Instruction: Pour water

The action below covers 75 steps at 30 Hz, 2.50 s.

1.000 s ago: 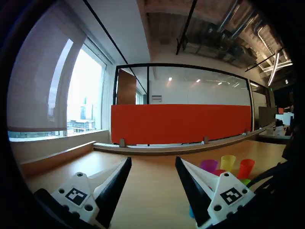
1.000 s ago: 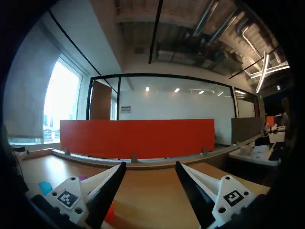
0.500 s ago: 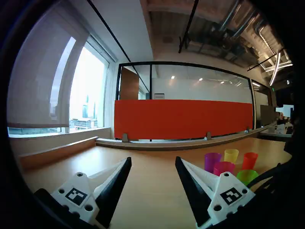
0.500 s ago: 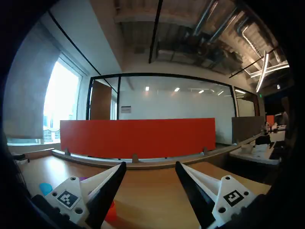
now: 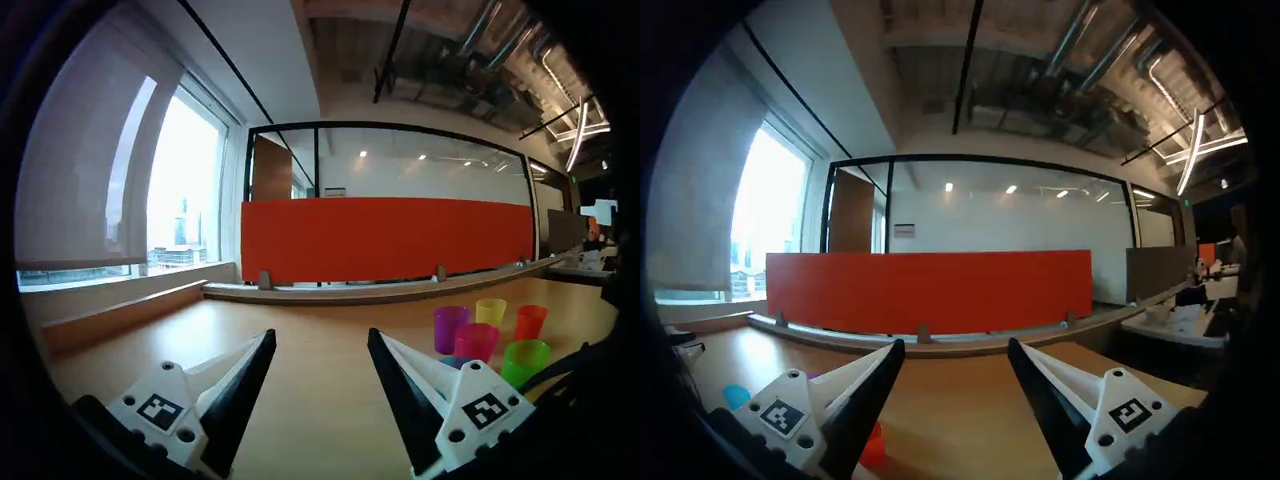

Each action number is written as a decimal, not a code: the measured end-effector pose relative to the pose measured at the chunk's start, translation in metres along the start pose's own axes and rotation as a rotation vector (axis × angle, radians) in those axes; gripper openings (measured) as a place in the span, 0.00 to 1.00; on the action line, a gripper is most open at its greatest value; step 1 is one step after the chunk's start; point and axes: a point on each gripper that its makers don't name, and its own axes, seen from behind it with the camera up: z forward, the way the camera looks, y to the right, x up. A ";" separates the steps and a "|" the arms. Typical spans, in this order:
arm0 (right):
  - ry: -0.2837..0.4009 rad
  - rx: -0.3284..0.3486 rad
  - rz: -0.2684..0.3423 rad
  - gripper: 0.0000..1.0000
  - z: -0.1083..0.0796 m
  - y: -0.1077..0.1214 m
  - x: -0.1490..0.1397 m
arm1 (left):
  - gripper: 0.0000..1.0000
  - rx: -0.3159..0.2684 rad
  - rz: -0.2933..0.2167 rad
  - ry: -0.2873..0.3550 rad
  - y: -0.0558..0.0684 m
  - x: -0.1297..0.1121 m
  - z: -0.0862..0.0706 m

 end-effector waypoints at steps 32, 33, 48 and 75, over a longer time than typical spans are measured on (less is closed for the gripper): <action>0.020 0.010 -0.001 1.00 -0.003 -0.002 0.008 | 0.84 0.004 -0.005 -0.042 -0.005 -0.008 0.005; 0.021 0.013 -0.002 1.00 -0.004 -0.002 0.008 | 0.84 0.004 -0.005 -0.042 -0.005 -0.008 0.005; 0.042 0.034 -0.069 1.00 -0.013 -0.008 0.008 | 0.85 0.004 -0.005 -0.042 -0.004 -0.009 0.005; -0.008 0.052 -0.060 1.00 -0.006 0.007 -0.078 | 0.85 0.004 -0.005 -0.042 -0.004 -0.009 0.006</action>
